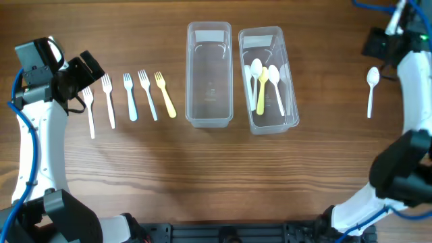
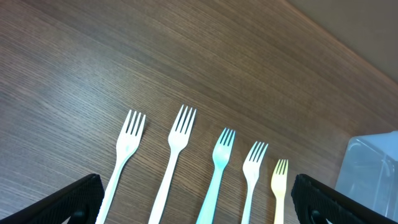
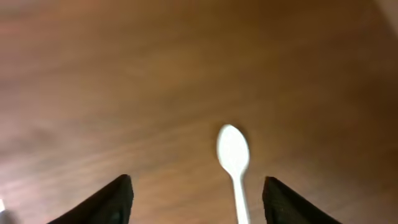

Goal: Pack container
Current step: 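Grasp the last white spoon with the right gripper, then place the last spoon in the right container, retract right arm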

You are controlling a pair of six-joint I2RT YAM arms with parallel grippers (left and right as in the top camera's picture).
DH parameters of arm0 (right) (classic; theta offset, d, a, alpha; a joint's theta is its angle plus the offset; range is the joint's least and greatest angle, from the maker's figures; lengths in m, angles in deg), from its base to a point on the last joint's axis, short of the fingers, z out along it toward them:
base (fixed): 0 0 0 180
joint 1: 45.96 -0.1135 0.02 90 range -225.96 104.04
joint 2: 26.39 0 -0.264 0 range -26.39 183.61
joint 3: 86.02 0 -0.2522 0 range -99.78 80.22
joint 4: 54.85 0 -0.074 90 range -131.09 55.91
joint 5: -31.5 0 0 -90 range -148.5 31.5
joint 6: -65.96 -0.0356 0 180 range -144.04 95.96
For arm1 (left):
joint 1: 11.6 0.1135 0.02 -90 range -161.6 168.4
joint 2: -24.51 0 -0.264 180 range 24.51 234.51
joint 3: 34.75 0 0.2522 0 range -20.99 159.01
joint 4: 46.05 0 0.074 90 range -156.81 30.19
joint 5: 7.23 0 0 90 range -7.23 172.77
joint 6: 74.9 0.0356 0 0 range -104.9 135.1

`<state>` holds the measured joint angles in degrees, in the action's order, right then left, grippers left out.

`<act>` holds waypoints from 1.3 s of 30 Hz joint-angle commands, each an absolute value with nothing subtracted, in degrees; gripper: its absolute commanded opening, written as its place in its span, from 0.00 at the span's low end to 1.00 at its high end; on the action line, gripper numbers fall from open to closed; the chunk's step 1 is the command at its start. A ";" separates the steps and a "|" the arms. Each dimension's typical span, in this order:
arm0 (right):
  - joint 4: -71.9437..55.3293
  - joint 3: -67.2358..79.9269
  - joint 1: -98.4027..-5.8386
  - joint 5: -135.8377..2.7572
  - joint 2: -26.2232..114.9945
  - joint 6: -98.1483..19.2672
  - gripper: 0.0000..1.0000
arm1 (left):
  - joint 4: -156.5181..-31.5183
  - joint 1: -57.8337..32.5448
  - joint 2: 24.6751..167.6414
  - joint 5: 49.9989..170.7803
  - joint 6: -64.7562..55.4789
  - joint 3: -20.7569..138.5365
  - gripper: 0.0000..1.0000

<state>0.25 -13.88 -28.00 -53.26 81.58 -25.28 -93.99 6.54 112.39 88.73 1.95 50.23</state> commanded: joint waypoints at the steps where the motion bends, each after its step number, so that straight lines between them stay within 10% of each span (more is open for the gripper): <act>1: 1.28 -12.90 -24.81 -58.01 89.42 -23.51 0.65 | -93.94 6.80 112.43 89.78 2.89 51.35 1.00; 21: 0.93 -12.86 -20.07 -63.73 102.32 -22.85 0.43 | -93.94 6.80 112.43 89.78 2.91 51.35 1.00; 28: 2.57 -12.88 -20.05 -63.71 102.54 -24.25 0.04 | -93.94 6.80 112.43 89.78 2.91 51.35 1.00; 39: 9.58 -16.46 -26.71 -76.12 83.37 -26.70 0.04 | -93.94 6.80 112.43 89.78 2.91 51.35 1.00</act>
